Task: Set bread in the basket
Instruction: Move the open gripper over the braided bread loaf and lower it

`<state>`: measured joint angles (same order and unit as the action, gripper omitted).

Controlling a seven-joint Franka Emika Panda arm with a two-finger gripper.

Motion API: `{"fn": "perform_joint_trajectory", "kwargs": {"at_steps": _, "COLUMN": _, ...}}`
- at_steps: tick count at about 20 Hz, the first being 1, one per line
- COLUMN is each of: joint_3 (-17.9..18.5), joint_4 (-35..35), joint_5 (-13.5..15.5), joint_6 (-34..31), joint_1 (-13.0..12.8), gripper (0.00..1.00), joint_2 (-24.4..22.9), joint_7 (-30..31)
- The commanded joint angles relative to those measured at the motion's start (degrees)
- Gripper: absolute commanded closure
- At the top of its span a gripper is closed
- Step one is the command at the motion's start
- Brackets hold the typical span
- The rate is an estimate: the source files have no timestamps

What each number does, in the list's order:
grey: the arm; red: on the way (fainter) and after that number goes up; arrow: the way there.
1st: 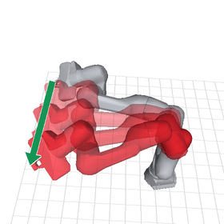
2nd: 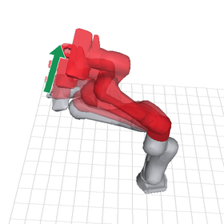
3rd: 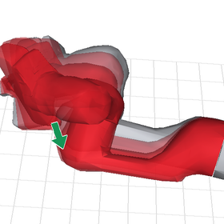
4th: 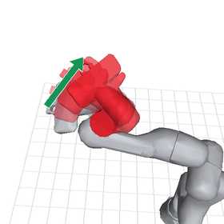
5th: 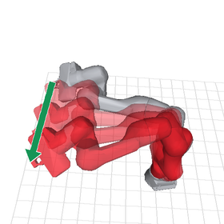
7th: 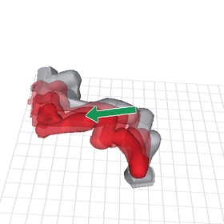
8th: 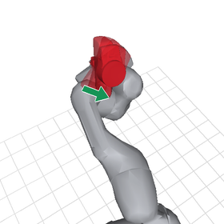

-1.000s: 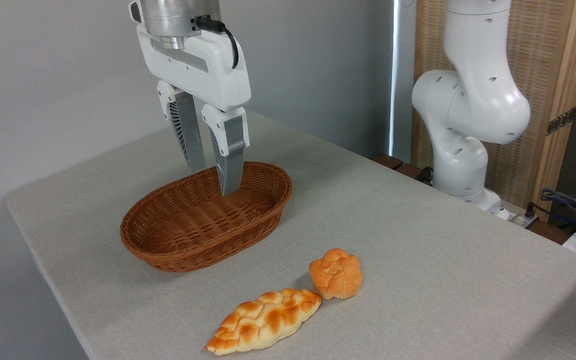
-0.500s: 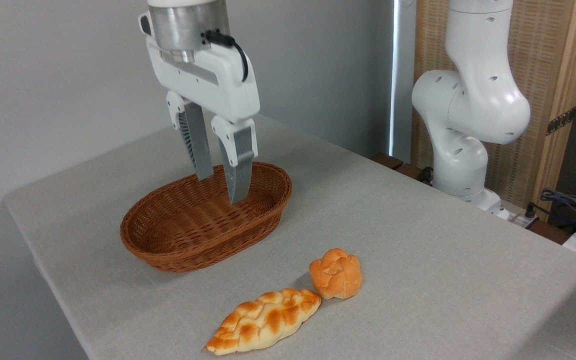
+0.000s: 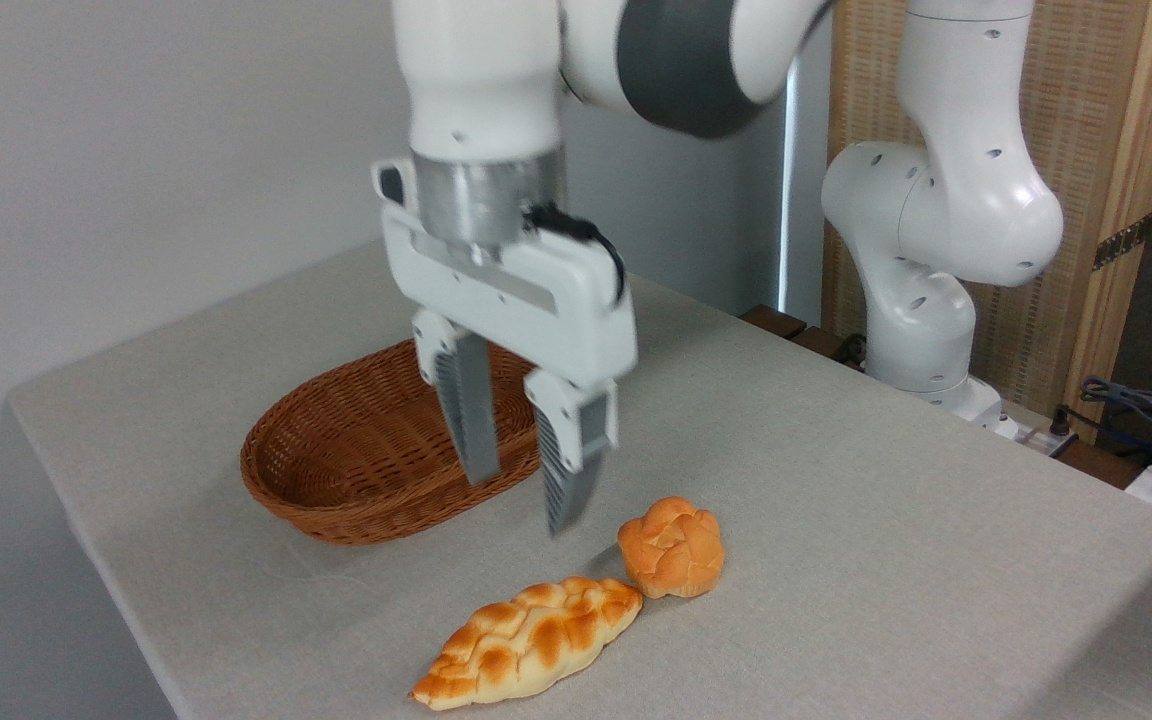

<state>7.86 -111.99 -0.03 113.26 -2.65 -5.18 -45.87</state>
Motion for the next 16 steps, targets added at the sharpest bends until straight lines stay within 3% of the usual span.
{"fn": "perform_joint_trajectory", "kwargs": {"at_steps": 1, "joint_3": 1.1, "joint_4": -5.7, "joint_5": -0.8, "joint_6": 5.2, "joint_1": -0.4, "gripper": 0.00, "joint_2": -0.9, "joint_7": -1.4}}
{"fn": "perform_joint_trajectory", "kwargs": {"at_steps": 5, "joint_3": 1.0, "joint_4": -10.3, "joint_5": -0.9, "joint_6": 10.7, "joint_1": -0.5, "gripper": 0.00, "joint_2": 0.3, "joint_7": -1.5}}
{"fn": "perform_joint_trajectory", "kwargs": {"at_steps": 16, "joint_3": 1.0, "joint_4": -11.8, "joint_5": -0.9, "joint_6": 11.1, "joint_1": -0.6, "gripper": 0.00, "joint_2": 2.7, "joint_7": -6.9}}
